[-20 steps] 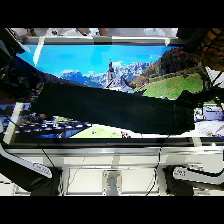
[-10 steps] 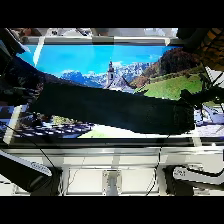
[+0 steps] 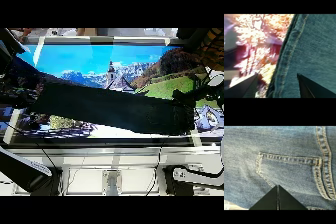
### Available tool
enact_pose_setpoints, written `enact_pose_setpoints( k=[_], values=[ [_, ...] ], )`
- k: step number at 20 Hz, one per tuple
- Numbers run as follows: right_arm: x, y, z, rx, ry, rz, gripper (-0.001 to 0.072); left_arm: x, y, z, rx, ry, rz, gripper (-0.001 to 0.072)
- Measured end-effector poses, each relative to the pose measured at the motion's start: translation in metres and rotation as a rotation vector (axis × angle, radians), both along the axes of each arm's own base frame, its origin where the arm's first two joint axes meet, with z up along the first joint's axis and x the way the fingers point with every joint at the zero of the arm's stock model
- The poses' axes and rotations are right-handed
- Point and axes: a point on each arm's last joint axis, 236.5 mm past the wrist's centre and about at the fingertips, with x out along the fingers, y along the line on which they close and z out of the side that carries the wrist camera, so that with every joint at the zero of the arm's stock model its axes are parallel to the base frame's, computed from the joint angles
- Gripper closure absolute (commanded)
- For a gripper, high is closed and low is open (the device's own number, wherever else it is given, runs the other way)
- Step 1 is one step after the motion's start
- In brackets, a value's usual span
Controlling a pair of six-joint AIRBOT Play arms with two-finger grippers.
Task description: Fold the clothes and pants, and hang the long-sleeved shirts on hangers.
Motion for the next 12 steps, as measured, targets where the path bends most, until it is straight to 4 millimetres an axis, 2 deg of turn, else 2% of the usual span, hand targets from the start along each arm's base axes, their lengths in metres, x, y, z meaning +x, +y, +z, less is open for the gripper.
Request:
enact_pose_setpoints(
  k=[5,8,9,11,12],
  values=[
    [0.001,0.001,-0.001,-0.014,0.004,-0.004,0.0694,-0.002,-0.019,-0.014,-0.06,0.034,-0.038,0.0147],
    [0.001,0.0,-0.002,-0.019,0.003,-0.006,0.0694,-0.005,-0.042,-0.021,-0.109,0.067,-0.09,0.015],
    [0.002,0.0,-0.002,-0.022,0.001,-0.006,0.0694,-0.003,-0.053,-0.022,-0.137,0.071,-0.106,0.0199],
    [0.003,-0.001,-0.002,-0.024,-0.005,-0.01,0.0694,-0.001,-0.068,-0.025,-0.147,0.082,-0.142,0.0357],
    [0.004,-0.001,-0.002,-0.026,-0.008,-0.011,0.0694,-0.001,-0.074,-0.028,-0.14,0.092,-0.164,0.0527]
  ],
)
